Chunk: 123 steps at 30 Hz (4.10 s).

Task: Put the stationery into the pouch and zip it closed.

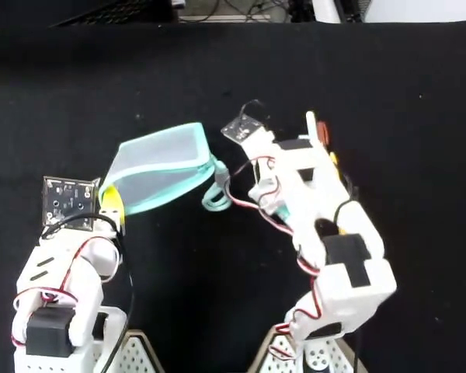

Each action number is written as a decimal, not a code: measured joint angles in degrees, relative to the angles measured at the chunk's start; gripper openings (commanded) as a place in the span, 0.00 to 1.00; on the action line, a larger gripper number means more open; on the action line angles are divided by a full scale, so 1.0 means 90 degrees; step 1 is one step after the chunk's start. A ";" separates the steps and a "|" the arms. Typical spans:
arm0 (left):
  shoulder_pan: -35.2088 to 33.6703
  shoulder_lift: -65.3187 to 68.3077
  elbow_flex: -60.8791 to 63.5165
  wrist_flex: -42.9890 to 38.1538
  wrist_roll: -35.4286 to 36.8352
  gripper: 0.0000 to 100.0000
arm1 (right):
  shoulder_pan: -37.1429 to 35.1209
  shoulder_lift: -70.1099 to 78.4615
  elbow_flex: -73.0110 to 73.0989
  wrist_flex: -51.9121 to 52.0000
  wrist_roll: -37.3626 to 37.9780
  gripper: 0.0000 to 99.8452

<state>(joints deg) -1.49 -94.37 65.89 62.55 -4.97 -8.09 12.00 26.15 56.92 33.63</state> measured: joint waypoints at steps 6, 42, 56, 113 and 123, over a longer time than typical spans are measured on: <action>0.0000 0.0000 0.0000 0.0000 0.0000 0.03 | 0.0059 0.0654 -0.0879 0.0694 0.0029 0.03; 0.0000 0.0000 0.0000 0.0000 -0.0176 0.03 | 0.0254 -0.0899 0.0635 0.0264 -0.0195 0.17; 0.0000 0.0000 0.0059 -0.0039 -0.0225 0.03 | 0.0117 -0.0908 0.0684 -0.0244 -0.0195 0.19; 0.0000 -0.0010 0.0137 -0.0039 -0.0234 0.03 | -0.4386 -0.9680 0.2901 -0.2794 -0.2071 0.01; 0.0107 -0.0010 0.0117 0.0000 -0.0234 0.03 | -0.4532 -0.9680 0.2999 -0.3487 -0.2081 0.01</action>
<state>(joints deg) -0.53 -94.46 66.95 62.55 -7.08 -48.88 -75.12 53.14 25.54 14.90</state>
